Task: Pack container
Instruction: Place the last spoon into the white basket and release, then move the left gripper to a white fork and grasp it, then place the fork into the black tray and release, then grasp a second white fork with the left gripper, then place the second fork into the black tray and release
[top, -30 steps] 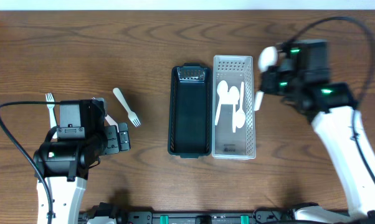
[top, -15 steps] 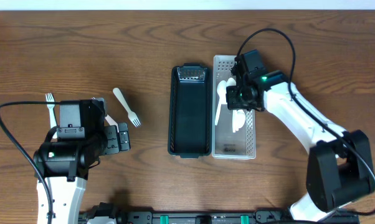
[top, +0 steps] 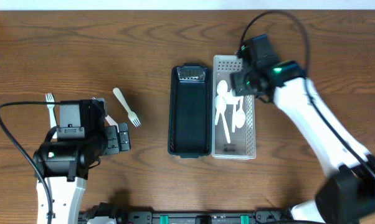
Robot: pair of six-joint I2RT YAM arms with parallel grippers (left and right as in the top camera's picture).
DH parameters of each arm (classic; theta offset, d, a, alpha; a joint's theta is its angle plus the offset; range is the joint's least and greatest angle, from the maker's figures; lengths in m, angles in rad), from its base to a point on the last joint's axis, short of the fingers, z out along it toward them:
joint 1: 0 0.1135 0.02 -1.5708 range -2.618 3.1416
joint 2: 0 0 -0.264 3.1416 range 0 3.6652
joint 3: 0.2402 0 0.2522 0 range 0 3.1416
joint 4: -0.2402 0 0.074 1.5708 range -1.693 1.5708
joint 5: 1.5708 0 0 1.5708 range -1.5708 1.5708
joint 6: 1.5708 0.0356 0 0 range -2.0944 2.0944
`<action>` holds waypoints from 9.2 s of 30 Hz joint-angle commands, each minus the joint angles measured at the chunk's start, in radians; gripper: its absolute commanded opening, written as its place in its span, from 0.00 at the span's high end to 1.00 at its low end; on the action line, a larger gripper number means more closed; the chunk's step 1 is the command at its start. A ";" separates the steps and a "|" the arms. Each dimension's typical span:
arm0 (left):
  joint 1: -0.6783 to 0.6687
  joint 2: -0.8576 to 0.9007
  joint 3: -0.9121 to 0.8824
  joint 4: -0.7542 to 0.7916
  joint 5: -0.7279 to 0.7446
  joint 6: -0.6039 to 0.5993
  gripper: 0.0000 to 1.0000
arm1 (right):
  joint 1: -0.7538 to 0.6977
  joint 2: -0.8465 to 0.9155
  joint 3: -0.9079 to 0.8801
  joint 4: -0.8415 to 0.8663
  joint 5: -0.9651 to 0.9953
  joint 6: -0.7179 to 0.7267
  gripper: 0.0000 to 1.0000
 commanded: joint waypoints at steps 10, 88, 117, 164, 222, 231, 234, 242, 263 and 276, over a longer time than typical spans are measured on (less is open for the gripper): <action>0.006 0.202 0.266 0.033 0.024 -0.181 0.02 | -0.329 -0.337 0.082 -0.263 0.108 -0.010 0.05; -0.093 1.033 0.264 0.230 -0.020 -0.481 0.86 | -0.356 -0.331 0.048 -0.338 0.093 -0.010 0.03; -0.587 0.652 0.404 0.137 -0.056 -0.369 0.94 | -0.356 -0.325 0.048 -0.331 0.093 -0.010 0.03; 0.161 0.871 0.488 0.114 -0.058 -0.365 0.02 | -0.356 -0.325 0.048 -0.349 0.093 -0.010 0.02; 0.200 1.188 0.488 0.211 -0.013 -0.358 0.64 | -0.356 -0.325 0.048 -0.353 0.093 -0.029 0.02; 0.200 1.188 0.488 0.212 -0.013 -0.344 0.74 | -0.356 -0.325 0.048 -0.353 0.093 -0.029 0.02; 0.200 1.183 0.488 0.211 -0.013 -0.317 0.77 | -0.356 -0.325 0.048 -0.353 0.093 -0.029 0.02; 0.177 1.050 0.490 0.177 -0.013 -0.290 0.93 | -0.356 -0.325 0.048 -0.352 0.093 -0.029 0.02; -0.463 0.711 0.488 0.129 -0.035 -0.290 0.93 | -0.356 -0.325 0.048 -0.349 0.082 -0.029 0.02; -0.550 0.911 0.488 0.155 -0.037 -0.288 0.64 | -0.356 -0.325 0.048 -0.349 0.082 -0.029 0.02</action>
